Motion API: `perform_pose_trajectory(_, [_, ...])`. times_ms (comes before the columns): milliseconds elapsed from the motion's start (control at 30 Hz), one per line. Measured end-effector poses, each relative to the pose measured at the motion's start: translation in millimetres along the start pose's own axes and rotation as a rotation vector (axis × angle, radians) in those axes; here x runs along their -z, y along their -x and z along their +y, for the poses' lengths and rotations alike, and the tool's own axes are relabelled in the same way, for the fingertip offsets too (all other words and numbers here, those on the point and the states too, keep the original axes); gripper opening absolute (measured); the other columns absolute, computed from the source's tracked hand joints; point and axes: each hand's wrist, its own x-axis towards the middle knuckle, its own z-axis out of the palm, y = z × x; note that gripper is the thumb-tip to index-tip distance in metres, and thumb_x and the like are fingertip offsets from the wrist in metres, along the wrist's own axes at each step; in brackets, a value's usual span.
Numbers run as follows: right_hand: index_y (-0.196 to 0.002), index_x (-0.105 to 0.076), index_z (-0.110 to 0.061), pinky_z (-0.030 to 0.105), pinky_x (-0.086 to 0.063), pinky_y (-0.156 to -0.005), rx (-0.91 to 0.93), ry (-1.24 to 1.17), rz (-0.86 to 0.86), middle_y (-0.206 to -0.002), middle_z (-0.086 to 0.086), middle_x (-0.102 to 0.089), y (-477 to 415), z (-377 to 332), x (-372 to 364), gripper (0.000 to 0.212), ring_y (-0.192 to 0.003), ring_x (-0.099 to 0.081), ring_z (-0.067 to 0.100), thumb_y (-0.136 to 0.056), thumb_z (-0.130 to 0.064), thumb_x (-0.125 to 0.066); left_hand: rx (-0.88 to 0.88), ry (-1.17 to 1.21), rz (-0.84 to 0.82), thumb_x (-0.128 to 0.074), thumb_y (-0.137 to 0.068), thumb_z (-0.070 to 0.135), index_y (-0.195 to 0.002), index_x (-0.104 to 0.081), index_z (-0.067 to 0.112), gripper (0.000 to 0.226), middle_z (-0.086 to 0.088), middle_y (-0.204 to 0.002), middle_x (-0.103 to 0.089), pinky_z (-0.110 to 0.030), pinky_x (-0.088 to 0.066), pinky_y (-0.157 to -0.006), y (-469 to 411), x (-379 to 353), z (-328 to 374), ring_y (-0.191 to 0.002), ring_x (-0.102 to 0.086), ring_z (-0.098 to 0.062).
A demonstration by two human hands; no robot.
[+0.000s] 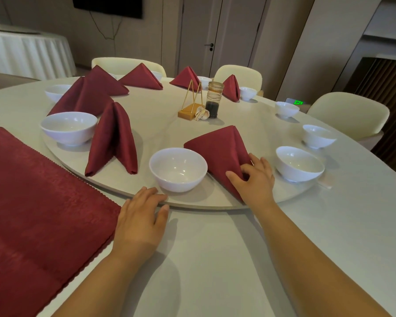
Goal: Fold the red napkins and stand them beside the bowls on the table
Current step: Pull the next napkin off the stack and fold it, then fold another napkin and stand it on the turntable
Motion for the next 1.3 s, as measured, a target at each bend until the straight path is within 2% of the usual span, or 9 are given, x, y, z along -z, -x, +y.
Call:
perform_pose_trajectory(200, [-0.094, -0.067, -0.013, 0.024, -0.006, -0.108, 0.018, -0.018, -0.066, -0.15, -0.001, -0.026, 12, 13, 1, 0.026, -0.14, -0.01, 0.018, -0.083, -0.037, -0.063, 0.016, -0.016, -0.022, -0.027, -0.077, 0.04, -0.12, -0.06, 0.014, 0.06, -0.002, -0.139, -0.044, -0.032, -0.015, -0.11, 0, 1, 3, -0.136, -0.028, -0.018])
perform_pose_trajectory(367, [-0.115, -0.057, -0.009, 0.019, -0.031, -0.095, -0.06, -0.403, 0.125, -0.129, 0.002, -0.048, 6, 20, 7, 0.028, -0.123, -0.043, 0.016, -0.088, -0.016, -0.058, 0.025, -0.016, -0.025, -0.027, -0.076, 0.04, -0.119, -0.06, 0.014, 0.06, -0.002, -0.139, -0.044, -0.033, -0.015, -0.11, 0, 1, 3, -0.136, -0.028, -0.017])
perform_pose_trajectory(533, [-0.117, -0.057, -0.012, 0.033, -0.038, -0.094, -0.119, -0.13, -0.005, -0.113, 0.01, -0.059, -16, 30, 5, 0.032, -0.111, -0.049, 0.026, -0.085, -0.012, -0.059, 0.021, -0.022, -0.018, -0.029, -0.076, 0.043, -0.116, -0.062, 0.013, 0.06, -0.003, -0.136, -0.047, -0.034, -0.017, -0.109, -1, 0, 2, -0.135, -0.031, -0.019])
perform_pose_trajectory(767, [-0.116, -0.058, -0.011, 0.03, -0.032, -0.092, -0.075, 0.017, 0.069, -0.109, 0.009, -0.062, -20, 27, 6, 0.029, -0.111, -0.044, 0.027, -0.087, -0.013, -0.055, 0.007, -0.017, 0.01, -0.016, -0.068, 0.057, -0.112, -0.064, 0.011, 0.08, -0.005, -0.129, -0.053, -0.038, -0.022, -0.107, -1, 0, 2, -0.131, -0.037, -0.023])
perform_pose_trajectory(933, [-0.123, -0.053, -0.01, 0.033, -0.031, -0.098, -0.063, -0.069, 0.172, -0.121, 0.007, -0.056, 4, 24, 9, 0.038, -0.117, -0.042, 0.025, -0.086, -0.012, -0.058, 0.019, -0.036, -0.026, -0.037, -0.087, 0.038, -0.12, -0.059, 0.014, 0.046, -0.001, -0.137, -0.046, -0.032, -0.015, -0.11, -1, 3, 6, -0.135, -0.03, -0.017])
perform_pose_trajectory(1067, [-0.094, -0.06, -0.024, 0.02, -0.036, -0.083, 0.075, -0.408, 0.241, -0.095, -0.017, -0.055, 62, 5, 10, 0.017, -0.097, -0.049, 0.011, -0.078, -0.019, -0.055, 0.027, 0.003, -0.045, -0.027, -0.088, 0.035, -0.121, -0.06, 0.018, 0.049, 0.004, -0.138, -0.046, -0.022, -0.006, -0.109, 0, 9, 7, -0.134, -0.029, -0.01])
perform_pose_trajectory(1133, [-0.08, -0.056, -0.034, 0.011, -0.037, -0.076, 0.14, -0.556, 0.186, -0.085, -0.018, -0.059, 99, -8, 7, 0.011, -0.086, -0.052, 0.001, -0.072, -0.03, -0.05, 0.088, 0.078, -0.008, -0.036, -0.096, 0.024, -0.118, -0.062, 0.013, 0.036, -0.001, -0.14, -0.044, -0.018, -0.01, -0.107, 2, 12, 10, -0.135, -0.03, -0.013])
perform_pose_trajectory(1200, [-0.075, -0.057, -0.032, 0.002, -0.038, -0.074, 0.305, -0.505, 0.041, -0.081, -0.02, -0.062, 126, -14, -1, 0.012, -0.084, -0.053, -0.004, -0.071, -0.036, -0.046, 0.145, 0.076, 0.069, -0.043, -0.095, 0.01, -0.114, -0.064, 0.009, 0.028, -0.005, -0.144, -0.039, -0.017, -0.017, -0.104, 3, 16, 18, -0.135, -0.03, -0.016])
perform_pose_trajectory(1300, [-0.091, -0.061, -0.03, 0.0, -0.039, -0.078, 0.579, -0.173, -0.18, -0.088, -0.015, -0.065, 143, -14, -15, 0.026, -0.091, -0.054, 0.0, -0.07, -0.03, -0.046, 0.132, -0.032, 0.065, -0.043, -0.095, 0.012, -0.118, -0.061, 0.012, 0.029, -0.002, -0.139, -0.044, -0.021, -0.026, -0.1, 5, 30, 28, -0.128, -0.039, -0.017])
